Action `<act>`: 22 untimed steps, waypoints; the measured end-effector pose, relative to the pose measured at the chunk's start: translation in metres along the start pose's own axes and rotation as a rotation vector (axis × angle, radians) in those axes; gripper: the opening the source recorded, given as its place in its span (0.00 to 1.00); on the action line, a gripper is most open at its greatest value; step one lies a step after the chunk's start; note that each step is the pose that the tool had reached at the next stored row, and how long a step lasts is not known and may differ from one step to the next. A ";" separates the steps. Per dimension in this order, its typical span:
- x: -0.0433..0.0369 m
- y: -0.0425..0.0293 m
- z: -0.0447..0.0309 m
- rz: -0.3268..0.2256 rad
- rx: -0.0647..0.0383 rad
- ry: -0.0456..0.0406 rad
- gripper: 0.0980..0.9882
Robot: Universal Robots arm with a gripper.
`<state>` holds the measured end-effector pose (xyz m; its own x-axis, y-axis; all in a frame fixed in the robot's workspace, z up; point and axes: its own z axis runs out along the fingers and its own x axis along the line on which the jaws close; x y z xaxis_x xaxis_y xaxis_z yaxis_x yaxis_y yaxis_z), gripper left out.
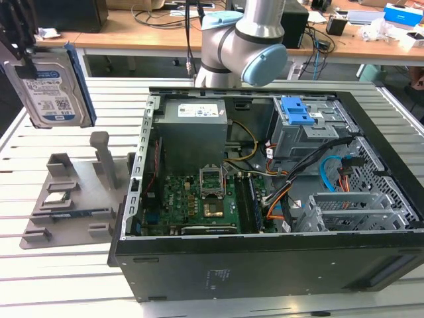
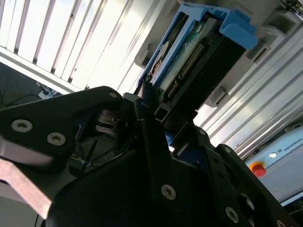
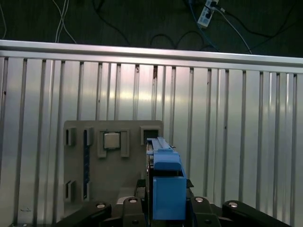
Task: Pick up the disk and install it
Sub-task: 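Pick up the disk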
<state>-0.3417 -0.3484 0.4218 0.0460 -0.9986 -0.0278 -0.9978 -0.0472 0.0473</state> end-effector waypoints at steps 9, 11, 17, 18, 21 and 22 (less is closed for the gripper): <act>-0.0004 -0.0003 -0.0126 0.000 -0.001 -0.0010 0.30; -0.0005 -0.0005 -0.0166 0.000 -0.001 -0.0013 0.30; -0.0008 -0.0008 -0.0292 0.000 -0.002 -0.0034 0.30; -0.0009 -0.0008 -0.0330 0.000 -0.002 -0.0039 0.30; -0.0010 -0.0010 -0.0382 0.000 -0.002 -0.0042 0.30; -0.0010 -0.0010 -0.0392 0.000 -0.002 -0.0044 0.30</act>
<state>-0.3388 -0.3483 0.4609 0.0459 -0.9984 -0.0323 -0.9976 -0.0474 0.0495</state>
